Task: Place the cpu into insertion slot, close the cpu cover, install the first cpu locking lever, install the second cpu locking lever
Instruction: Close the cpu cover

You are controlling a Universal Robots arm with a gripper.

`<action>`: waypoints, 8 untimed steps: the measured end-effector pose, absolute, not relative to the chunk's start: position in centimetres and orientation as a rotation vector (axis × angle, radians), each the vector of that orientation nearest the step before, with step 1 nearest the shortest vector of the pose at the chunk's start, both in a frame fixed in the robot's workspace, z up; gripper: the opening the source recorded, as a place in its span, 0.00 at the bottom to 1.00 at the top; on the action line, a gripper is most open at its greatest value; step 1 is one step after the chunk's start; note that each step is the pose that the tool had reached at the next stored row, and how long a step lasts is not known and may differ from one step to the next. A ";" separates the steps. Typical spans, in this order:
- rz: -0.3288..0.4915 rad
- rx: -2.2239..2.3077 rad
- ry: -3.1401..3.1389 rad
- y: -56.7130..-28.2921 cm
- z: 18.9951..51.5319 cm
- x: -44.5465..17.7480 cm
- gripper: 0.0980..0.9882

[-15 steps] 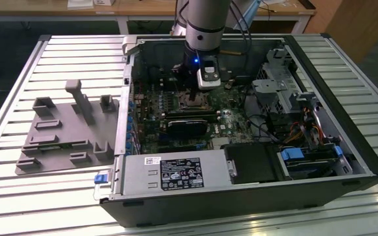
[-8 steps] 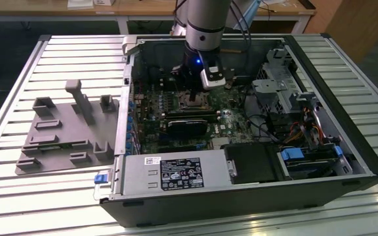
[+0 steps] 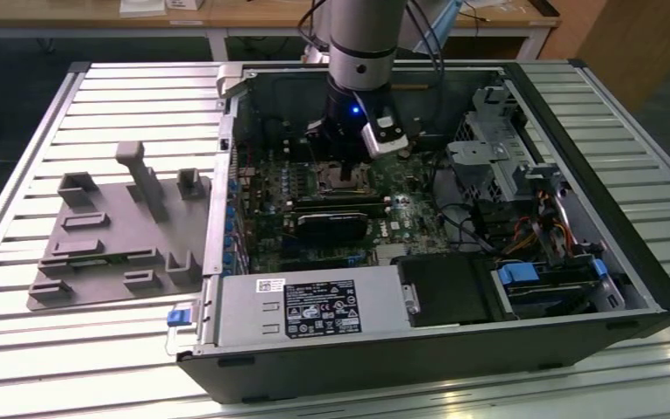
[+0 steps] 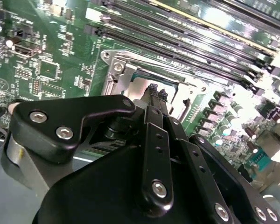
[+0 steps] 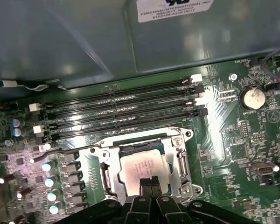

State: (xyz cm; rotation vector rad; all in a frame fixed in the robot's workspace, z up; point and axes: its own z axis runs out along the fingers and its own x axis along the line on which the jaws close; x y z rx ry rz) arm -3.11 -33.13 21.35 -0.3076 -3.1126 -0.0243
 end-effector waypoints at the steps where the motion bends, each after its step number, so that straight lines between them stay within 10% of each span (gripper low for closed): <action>1: -0.025 -0.298 -3.120 -33.1 21.4 -3.1 0.00; 8: -0.029 -0.252 -3.148 -33.1 21.4 -3.3 0.00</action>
